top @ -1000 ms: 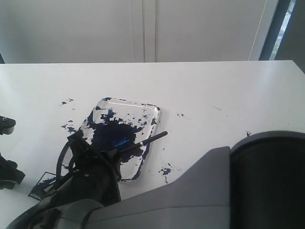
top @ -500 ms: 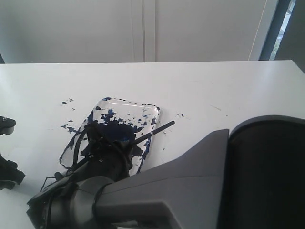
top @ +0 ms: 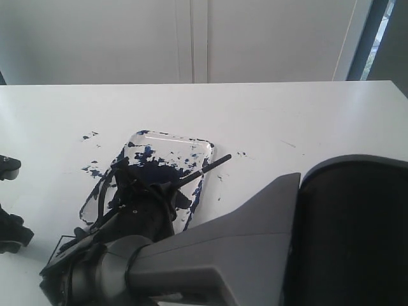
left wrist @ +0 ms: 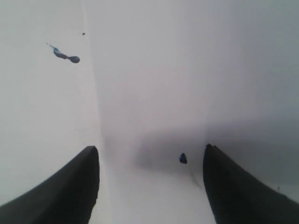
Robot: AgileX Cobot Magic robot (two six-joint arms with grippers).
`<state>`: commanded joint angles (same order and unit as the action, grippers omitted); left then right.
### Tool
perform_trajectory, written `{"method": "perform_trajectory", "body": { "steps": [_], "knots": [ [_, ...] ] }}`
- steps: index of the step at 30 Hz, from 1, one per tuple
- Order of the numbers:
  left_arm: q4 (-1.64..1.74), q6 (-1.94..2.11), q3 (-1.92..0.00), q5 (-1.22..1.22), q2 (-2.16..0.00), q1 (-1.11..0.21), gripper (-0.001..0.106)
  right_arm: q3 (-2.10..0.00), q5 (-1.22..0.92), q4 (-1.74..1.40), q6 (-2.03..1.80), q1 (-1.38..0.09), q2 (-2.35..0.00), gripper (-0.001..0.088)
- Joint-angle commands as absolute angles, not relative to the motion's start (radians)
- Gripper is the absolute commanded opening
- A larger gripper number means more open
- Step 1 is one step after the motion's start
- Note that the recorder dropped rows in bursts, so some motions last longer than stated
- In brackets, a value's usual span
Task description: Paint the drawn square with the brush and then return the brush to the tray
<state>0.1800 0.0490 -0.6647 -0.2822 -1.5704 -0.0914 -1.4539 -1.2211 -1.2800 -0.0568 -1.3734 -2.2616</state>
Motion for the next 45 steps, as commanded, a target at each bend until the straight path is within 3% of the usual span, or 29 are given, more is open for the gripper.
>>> {"method": "perform_trajectory", "body": {
  "steps": [16, 34, 45],
  "knots": [
    [0.180, 0.049, -0.665, -0.284, -1.570, -0.091, 0.067, -1.454, -1.221, -1.163, -0.029, -1.465, -2.237, 0.0000],
    [-0.092, -0.233, -0.665, -0.341, -1.518, -0.149, 0.067, -1.454, -1.221, -1.186, -0.029, -1.429, -2.236, 0.0000],
    [-0.092, -0.198, -0.663, -0.340, -1.611, -0.186, 0.064, -1.454, -1.221, -1.181, -0.029, -1.420, -2.236, 0.0000]
  ]
}}
